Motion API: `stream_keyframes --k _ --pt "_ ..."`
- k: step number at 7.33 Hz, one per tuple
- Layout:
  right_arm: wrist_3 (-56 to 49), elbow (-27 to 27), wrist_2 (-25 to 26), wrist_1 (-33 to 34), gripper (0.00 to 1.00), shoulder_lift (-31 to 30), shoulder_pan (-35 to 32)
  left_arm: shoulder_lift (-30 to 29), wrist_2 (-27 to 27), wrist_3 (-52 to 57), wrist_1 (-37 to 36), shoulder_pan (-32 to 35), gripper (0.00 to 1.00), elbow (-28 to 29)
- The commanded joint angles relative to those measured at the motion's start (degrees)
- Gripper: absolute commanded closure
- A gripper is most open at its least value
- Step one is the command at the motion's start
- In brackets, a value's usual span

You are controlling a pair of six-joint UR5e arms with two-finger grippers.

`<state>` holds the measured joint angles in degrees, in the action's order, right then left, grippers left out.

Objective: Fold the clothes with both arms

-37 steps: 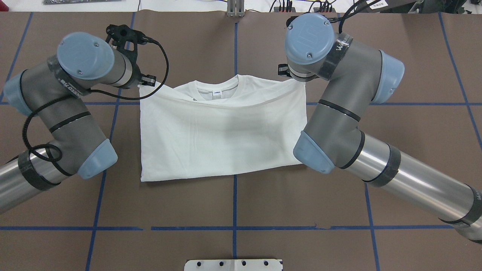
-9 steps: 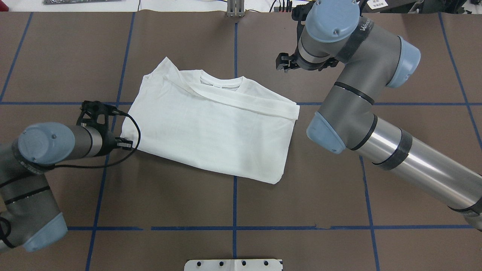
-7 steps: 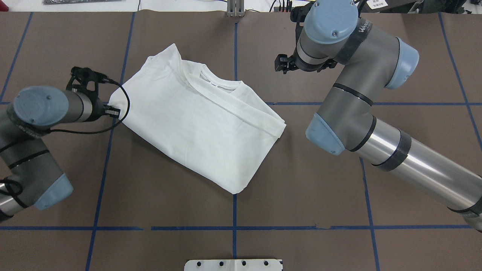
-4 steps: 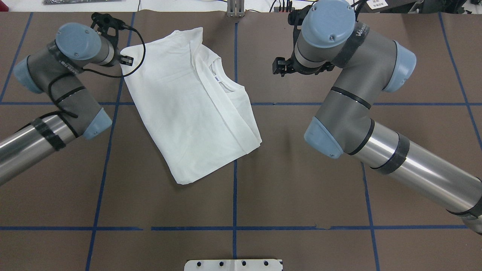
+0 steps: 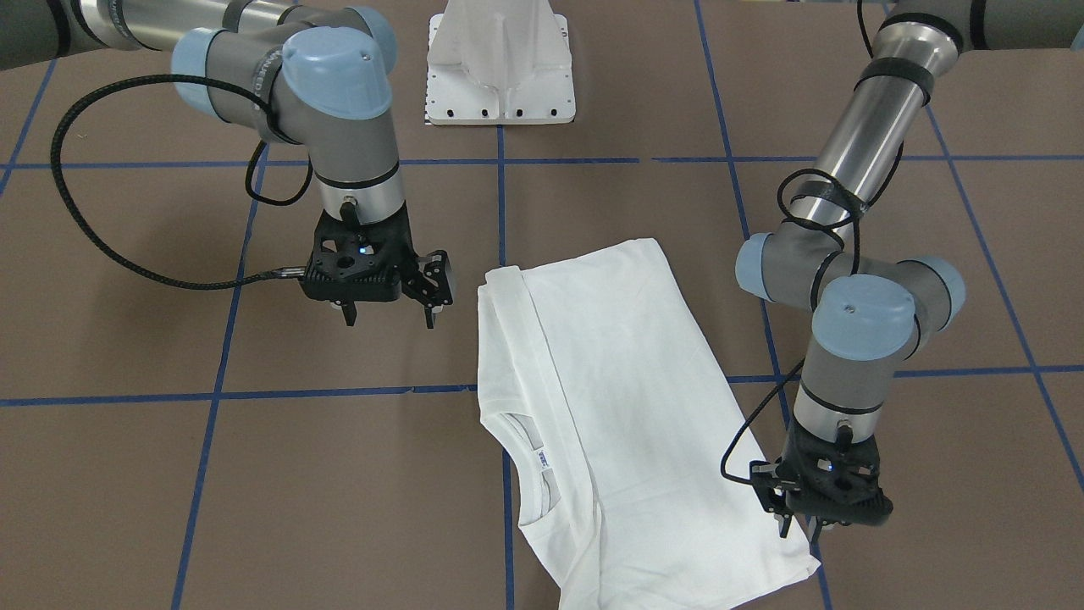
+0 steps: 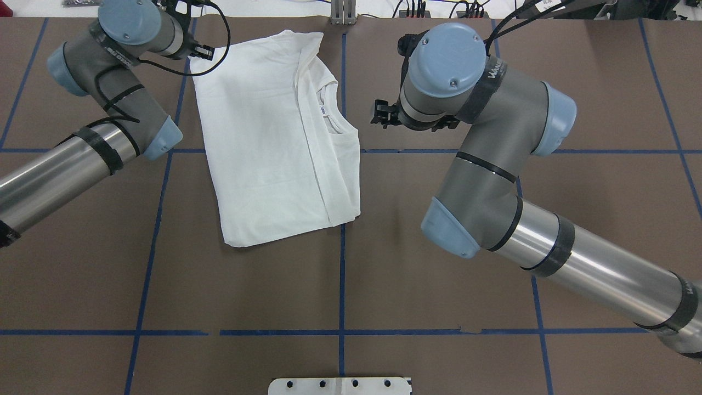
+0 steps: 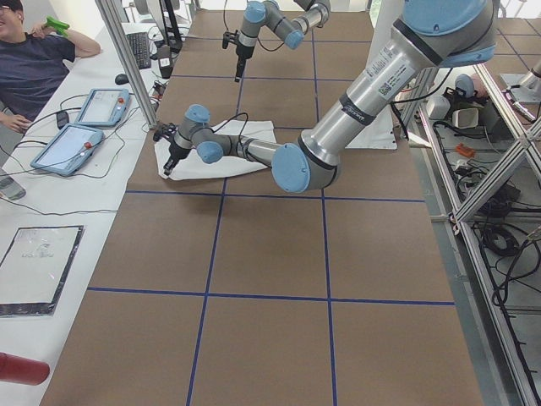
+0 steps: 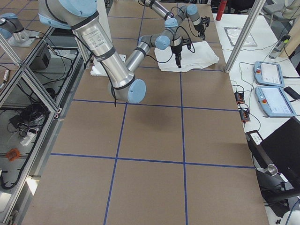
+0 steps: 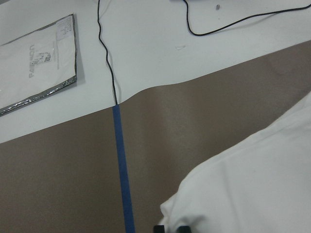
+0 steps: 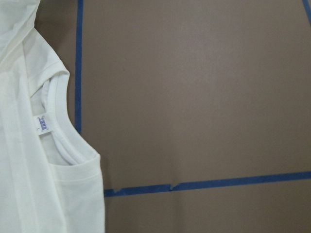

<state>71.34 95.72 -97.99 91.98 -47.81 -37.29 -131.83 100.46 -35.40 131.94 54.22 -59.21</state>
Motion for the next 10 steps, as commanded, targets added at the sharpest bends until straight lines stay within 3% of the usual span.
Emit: stream_keyframes --k 1,3,4,8,10 --pt "14.64 -5.06 6.98 -4.75 0.02 3.58 6.68 8.83 7.21 0.51 0.34 1.42 0.0 -12.37" --pt "20.4 -16.65 9.92 -9.61 0.16 8.67 8.46 11.23 7.03 -1.41 0.43 1.42 0.0 -15.31" --pt "21.2 -17.84 10.97 -11.1 0.25 8.52 8.9 11.24 7.03 -2.55 0.43 1.42 0.0 -15.49" --pt "19.11 -21.8 13.17 -11.12 0.43 8.34 9.87 11.68 7.03 -2.74 0.43 1.16 0.0 -15.41" --pt "17.34 -22.41 14.39 -11.12 0.57 8.34 10.31 11.68 7.03 -2.74 0.43 1.16 0.0 -15.41"
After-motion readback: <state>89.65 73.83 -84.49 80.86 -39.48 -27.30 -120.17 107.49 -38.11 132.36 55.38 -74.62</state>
